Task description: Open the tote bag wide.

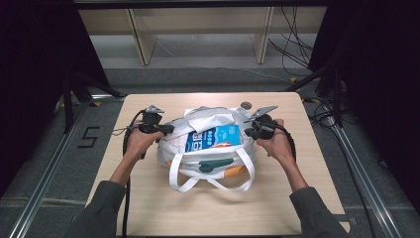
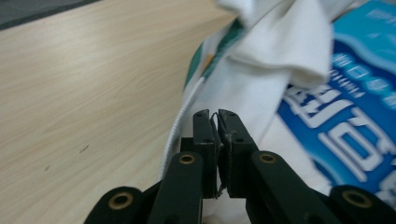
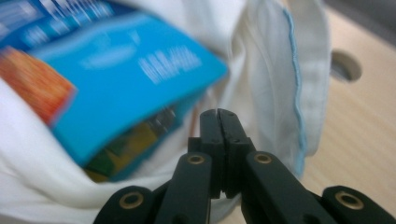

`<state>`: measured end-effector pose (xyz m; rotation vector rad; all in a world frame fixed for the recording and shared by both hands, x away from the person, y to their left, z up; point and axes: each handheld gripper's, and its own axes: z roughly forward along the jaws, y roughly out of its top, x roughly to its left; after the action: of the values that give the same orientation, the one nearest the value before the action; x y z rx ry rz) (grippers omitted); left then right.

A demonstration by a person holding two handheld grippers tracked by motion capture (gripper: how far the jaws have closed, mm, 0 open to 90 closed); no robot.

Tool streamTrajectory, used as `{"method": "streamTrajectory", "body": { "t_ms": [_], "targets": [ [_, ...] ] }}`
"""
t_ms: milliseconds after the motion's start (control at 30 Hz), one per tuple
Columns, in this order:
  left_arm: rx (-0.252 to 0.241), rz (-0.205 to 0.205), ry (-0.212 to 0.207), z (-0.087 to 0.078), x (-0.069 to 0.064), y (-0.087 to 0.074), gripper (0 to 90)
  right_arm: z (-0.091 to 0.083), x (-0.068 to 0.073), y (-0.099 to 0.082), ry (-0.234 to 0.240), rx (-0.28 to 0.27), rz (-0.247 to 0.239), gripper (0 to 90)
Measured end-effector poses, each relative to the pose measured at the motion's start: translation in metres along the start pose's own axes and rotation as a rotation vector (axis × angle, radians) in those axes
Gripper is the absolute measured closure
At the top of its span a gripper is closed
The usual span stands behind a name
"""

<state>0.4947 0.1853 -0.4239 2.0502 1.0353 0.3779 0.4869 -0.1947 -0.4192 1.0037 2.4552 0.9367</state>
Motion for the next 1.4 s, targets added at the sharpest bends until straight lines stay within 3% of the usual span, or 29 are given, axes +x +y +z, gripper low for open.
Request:
{"method": "streamTrajectory", "body": {
  "t_ms": [33,67,100,133,233,333,400,433,533,567,600,633,700,733,967,1167,1400],
  "targets": [
    [-0.03,0.01,-0.013,-0.006,-0.007,0.0,83.9,-0.01,0.009,0.003,0.001,-0.024,-0.023,90.0],
    [-0.03,0.01,-0.013,-0.006,-0.007,0.0,83.7,-0.013,0.012,0.002,-0.008,-0.056,-0.075,90.0],
    [-0.062,0.013,-0.033,-0.014,-0.015,-0.003,83.5,-0.02,0.017,0.001,0.006,-0.039,-0.076,90.0],
    [-0.069,0.023,-0.039,-0.017,-0.018,-0.005,83.4,-0.024,0.022,-0.002,0.01,-0.063,-0.087,90.0],
    [-0.049,0.052,-0.051,-0.019,-0.021,-0.01,83.4,-0.029,0.035,-0.014,0.031,-0.056,-0.117,90.0],
    [-0.021,0.043,-0.05,-0.017,-0.021,-0.021,84.0,-0.025,0.039,-0.03,0.029,-0.01,-0.104,90.0],
    [-0.001,0.042,-0.051,-0.014,-0.019,-0.03,84.5,-0.022,0.039,-0.035,0.036,-0.013,-0.111,90.0],
    [-0.018,0.012,-0.066,-0.013,-0.018,-0.037,84.8,-0.022,0.04,-0.042,0.037,-0.021,-0.088,90.0],
    [-0.024,0.01,-0.075,-0.015,-0.018,-0.038,85.0,-0.024,0.039,-0.044,0.049,-0.017,-0.078,90.0],
    [-0.032,0.024,-0.072,-0.018,-0.021,-0.036,84.3,-0.025,0.041,-0.042,0.023,-0.05,-0.08,90.0],
    [-0.051,-0.003,-0.073,-0.019,-0.025,-0.035,83.9,-0.029,0.04,-0.04,0.037,-0.043,-0.091,90.0],
    [-0.054,0.02,-0.072,-0.023,-0.026,-0.033,83.5,-0.032,0.041,-0.038,0.023,-0.071,-0.097,90.0],
    [-0.068,0.017,-0.077,-0.027,-0.028,-0.032,82.9,-0.039,0.041,-0.035,0.015,-0.105,-0.097,90.0],
    [-0.109,0.015,-0.079,-0.035,-0.033,-0.03,82.6,-0.043,0.04,-0.033,0.012,-0.116,-0.094,89.9],
    [-0.175,0.009,-0.105,-0.06,-0.038,-0.032,77.1,-0.068,0.035,-0.04,-0.006,-0.175,-0.057,88.8],
    [-0.187,-0.022,-0.114,-0.07,-0.04,-0.037,74.3,-0.076,0.031,-0.052,0.004,-0.188,-0.027,87.9],
    [-0.196,0.002,-0.13,-0.077,-0.047,-0.043,68.3,-0.083,0.03,-0.057,0.002,-0.195,-0.003,82.9]
  ]
}}
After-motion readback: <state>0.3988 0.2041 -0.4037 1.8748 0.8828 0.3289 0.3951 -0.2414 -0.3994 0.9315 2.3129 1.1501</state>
